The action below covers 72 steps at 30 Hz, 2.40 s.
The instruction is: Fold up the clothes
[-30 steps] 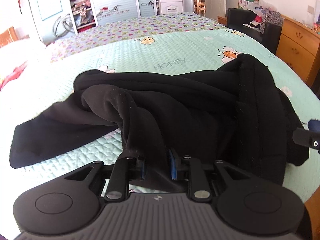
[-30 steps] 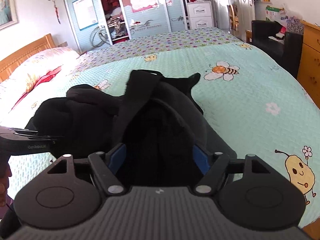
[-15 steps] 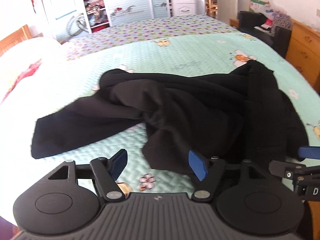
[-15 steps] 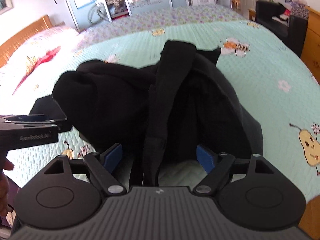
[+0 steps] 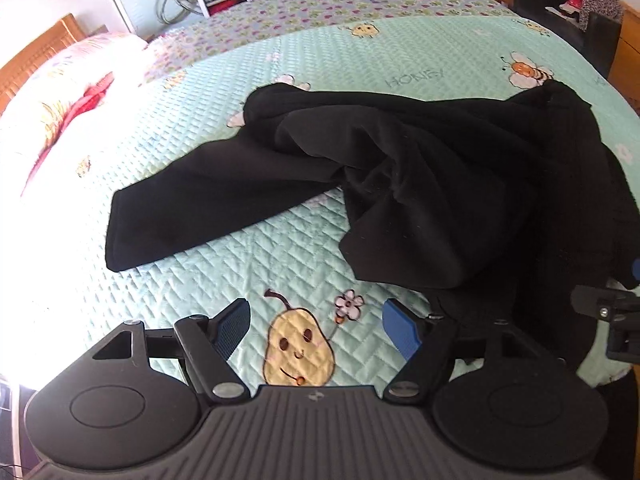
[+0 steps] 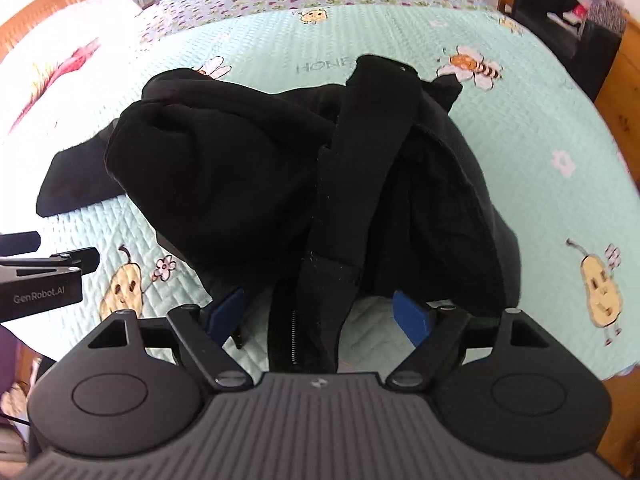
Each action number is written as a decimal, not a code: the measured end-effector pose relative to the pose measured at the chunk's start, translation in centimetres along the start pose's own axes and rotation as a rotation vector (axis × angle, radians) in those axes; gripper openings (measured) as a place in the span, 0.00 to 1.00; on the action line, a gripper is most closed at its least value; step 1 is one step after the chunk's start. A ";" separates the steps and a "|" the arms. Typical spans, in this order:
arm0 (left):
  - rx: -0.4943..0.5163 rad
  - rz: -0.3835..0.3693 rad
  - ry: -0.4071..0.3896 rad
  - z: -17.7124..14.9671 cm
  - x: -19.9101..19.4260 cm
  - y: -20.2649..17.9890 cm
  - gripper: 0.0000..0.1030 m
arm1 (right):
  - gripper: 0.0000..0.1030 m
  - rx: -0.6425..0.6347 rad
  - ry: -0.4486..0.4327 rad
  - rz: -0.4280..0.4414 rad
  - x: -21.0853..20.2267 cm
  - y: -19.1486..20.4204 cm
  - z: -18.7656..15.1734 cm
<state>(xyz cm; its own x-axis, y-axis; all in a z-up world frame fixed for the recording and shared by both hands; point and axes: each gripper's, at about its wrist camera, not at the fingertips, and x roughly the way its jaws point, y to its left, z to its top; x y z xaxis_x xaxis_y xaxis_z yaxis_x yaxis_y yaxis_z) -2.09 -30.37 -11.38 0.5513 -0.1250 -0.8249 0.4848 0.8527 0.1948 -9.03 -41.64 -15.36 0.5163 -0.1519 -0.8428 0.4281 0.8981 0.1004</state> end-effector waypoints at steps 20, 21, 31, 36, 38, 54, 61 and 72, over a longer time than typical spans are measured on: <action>-0.019 -0.088 0.302 2.0 3.3 -4.6 0.73 | 0.79 -0.015 0.072 -0.060 0.3 -0.8 0.9; -0.009 -0.090 0.304 2.0 3.2 -5.1 0.73 | 0.79 -0.016 0.070 -0.067 0.4 -0.9 1.0; 0.024 -0.067 0.322 2.0 4.0 -6.4 0.73 | 0.79 0.018 0.065 -0.088 1.1 -2.5 1.0; 0.024 -0.058 0.339 1.8 4.6 -6.6 0.73 | 0.79 0.016 0.076 -0.092 1.6 -2.7 0.9; 0.022 -0.054 0.346 1.7 4.8 -6.6 0.73 | 0.79 0.016 0.080 -0.090 1.8 -2.7 0.8; 0.028 -0.032 0.361 1.1 5.7 -6.5 0.73 | 0.79 0.006 0.096 -0.088 2.6 -2.5 0.7; 0.035 -0.020 0.320 1.4 5.4 -6.5 0.73 | 0.79 -0.002 0.097 -0.093 2.8 -2.4 0.6; 0.066 0.033 0.229 1.9 4.4 -6.7 0.73 | 0.79 -0.020 0.092 -0.114 2.8 -2.1 0.5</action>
<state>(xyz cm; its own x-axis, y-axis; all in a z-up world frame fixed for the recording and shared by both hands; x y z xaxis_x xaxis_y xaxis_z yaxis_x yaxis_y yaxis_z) -1.64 -37.59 -15.26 0.4031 0.0269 -0.9148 0.5166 0.8184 0.2517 -8.13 -44.14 -17.65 0.3944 -0.2160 -0.8932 0.4651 0.8852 -0.0087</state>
